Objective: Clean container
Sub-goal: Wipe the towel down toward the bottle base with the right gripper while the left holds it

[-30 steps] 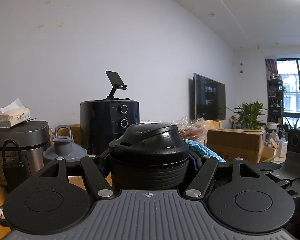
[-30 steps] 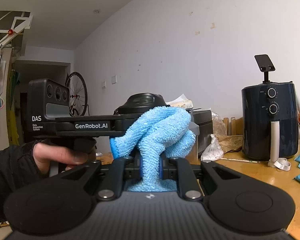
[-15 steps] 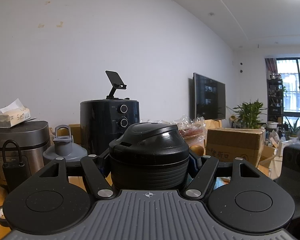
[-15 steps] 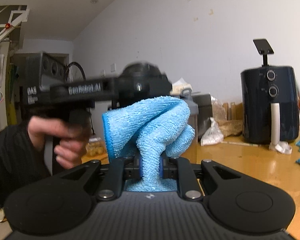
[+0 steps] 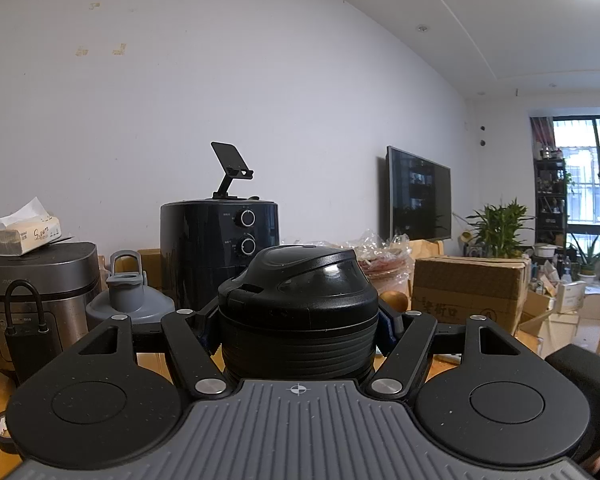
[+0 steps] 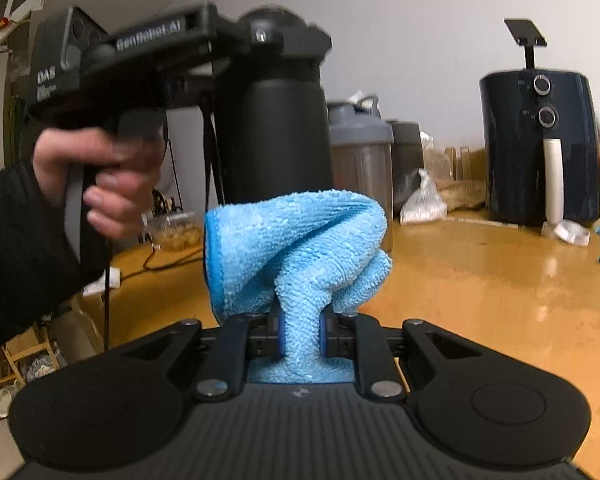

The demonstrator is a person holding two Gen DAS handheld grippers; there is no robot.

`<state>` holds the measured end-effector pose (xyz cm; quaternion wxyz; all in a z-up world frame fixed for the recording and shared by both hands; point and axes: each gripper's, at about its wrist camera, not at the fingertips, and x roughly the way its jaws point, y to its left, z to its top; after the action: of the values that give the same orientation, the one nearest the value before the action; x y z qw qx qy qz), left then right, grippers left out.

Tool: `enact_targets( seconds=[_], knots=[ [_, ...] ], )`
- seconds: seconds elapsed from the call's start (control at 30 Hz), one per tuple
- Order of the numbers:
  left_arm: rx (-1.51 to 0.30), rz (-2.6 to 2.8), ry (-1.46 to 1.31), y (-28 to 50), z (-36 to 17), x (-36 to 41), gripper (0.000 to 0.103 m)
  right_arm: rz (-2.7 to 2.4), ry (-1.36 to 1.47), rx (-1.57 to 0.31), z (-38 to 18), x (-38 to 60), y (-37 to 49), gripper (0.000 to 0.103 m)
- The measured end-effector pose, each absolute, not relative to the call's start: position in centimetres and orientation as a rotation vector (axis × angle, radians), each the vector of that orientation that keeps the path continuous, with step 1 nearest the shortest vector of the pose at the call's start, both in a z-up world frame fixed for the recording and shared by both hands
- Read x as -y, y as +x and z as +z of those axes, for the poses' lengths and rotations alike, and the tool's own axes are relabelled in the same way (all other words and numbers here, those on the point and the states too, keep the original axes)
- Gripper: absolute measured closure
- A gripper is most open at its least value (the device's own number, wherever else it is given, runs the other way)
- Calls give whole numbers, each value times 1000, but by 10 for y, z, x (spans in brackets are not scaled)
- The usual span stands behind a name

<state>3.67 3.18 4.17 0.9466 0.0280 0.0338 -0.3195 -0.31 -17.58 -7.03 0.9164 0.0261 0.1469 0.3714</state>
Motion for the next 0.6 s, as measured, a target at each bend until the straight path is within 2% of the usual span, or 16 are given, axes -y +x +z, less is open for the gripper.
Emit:
enact_targets(
  seconds=[0.6],
  knots=[
    [-70, -649, 55, 35, 43, -32, 35, 765, 35, -354, -81, 170, 1, 95]
  ],
)
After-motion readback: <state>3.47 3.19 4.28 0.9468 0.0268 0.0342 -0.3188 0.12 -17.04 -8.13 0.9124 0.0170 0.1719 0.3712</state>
